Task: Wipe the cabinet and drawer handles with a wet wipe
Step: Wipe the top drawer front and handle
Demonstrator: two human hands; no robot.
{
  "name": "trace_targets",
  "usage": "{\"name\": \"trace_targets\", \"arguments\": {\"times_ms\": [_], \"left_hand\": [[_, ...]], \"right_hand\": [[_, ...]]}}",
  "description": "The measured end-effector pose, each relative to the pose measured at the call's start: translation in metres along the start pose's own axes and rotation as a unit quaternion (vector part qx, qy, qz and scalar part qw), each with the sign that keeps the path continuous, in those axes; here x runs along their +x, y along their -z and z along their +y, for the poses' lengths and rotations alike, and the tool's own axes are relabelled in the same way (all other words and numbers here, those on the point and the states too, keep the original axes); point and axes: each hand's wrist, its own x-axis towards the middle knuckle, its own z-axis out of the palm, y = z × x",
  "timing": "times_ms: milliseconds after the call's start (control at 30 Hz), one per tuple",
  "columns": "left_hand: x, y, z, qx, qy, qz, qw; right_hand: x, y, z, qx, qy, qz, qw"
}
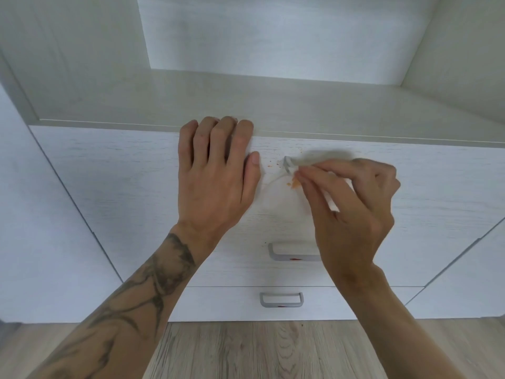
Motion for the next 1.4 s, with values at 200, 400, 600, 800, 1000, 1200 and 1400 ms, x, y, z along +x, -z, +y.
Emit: {"name": "trace_targets", "arguments": {"times_ms": [200,400,600,800,1000,1200,1400], "left_hand": [[0.0,0.0,0.0,-0.004,0.002,0.006,1.0],[0.0,0.001,0.0,-0.006,0.003,-0.001,1.0],[0.001,0.001,0.001,-0.007,0.003,0.001,1.0],[0.0,0.001,0.001,-0.003,0.001,0.003,1.0],[0.0,0.001,0.0,-0.004,0.002,0.0,1.0],[0.001,0.001,0.0,0.0,0.001,0.004,1.0],[0.0,-0.001,0.0,0.002,0.001,0.009,1.0]], "right_hand": [[0.01,0.001,-0.001,0.005,-0.029,-0.035,0.999],[0.031,-0.006,-0.01,0.006,-0.069,-0.068,0.995],[0.019,0.004,-0.01,-0.022,-0.03,-0.085,0.996],[0.02,-0.004,-0.019,-0.044,-0.022,-0.061,0.997],[0.028,-0.011,-0.028,-0.084,-0.052,-0.056,0.994],[0.029,-0.017,-0.031,-0.082,-0.071,-0.05,0.993],[0.028,-0.013,-0.027,-0.076,-0.059,-0.055,0.994]]}}
